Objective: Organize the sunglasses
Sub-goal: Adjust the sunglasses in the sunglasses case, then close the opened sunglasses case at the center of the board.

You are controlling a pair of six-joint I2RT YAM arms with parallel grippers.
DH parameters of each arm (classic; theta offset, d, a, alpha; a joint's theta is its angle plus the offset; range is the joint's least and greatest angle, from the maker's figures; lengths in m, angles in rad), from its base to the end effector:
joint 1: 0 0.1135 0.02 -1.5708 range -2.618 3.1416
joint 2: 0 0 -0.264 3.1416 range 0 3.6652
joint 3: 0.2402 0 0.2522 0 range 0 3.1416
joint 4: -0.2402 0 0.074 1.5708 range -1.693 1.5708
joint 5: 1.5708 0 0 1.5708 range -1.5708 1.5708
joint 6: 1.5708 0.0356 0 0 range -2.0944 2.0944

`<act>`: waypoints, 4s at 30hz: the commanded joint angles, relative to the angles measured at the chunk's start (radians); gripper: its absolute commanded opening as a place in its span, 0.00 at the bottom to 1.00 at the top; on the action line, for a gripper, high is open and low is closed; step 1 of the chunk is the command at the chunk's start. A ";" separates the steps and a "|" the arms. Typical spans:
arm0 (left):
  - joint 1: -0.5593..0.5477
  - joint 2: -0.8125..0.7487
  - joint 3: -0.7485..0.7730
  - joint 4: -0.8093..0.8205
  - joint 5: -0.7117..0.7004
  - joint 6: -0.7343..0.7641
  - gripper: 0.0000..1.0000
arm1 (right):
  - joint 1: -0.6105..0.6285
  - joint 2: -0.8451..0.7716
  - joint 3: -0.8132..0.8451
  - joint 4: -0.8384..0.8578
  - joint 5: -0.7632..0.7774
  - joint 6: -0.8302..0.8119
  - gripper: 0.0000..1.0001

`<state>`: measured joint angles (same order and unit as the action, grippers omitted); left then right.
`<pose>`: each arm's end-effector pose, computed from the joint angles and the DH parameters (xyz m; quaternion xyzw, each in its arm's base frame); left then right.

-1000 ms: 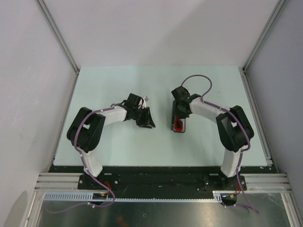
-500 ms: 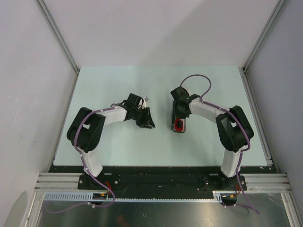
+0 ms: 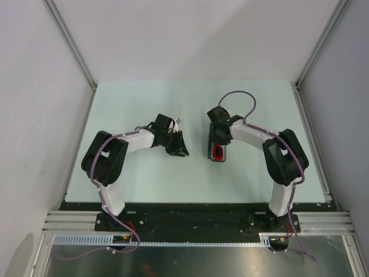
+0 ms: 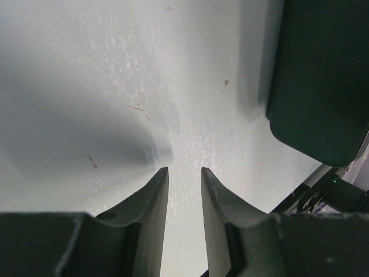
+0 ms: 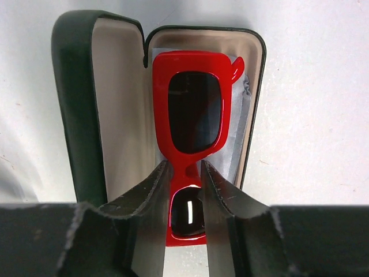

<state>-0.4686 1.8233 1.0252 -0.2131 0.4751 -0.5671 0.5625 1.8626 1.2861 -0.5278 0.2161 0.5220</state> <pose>0.3103 -0.1753 0.1461 0.0189 0.9362 -0.3294 0.1213 0.3280 0.1978 0.1860 0.0053 0.9676 0.0287 0.2510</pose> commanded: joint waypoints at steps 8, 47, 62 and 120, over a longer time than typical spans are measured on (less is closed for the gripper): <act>0.005 -0.035 0.038 0.000 0.019 0.013 0.34 | -0.029 -0.101 0.018 -0.046 -0.007 0.009 0.37; -0.058 -0.025 0.240 0.077 0.010 0.039 0.75 | -0.064 -0.232 0.005 0.015 -0.290 -0.034 0.58; -0.036 -0.064 0.171 0.075 -0.052 0.041 0.73 | -0.065 -0.128 0.013 0.061 -0.307 -0.011 0.49; 0.027 -0.093 0.116 0.075 -0.032 0.052 0.73 | -0.085 0.024 0.087 0.143 -0.491 0.142 0.00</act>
<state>-0.4484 1.7836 1.1442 -0.1593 0.4370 -0.5308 0.4870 1.8637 1.3521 -0.4290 -0.2401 0.6552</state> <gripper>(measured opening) 0.732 0.159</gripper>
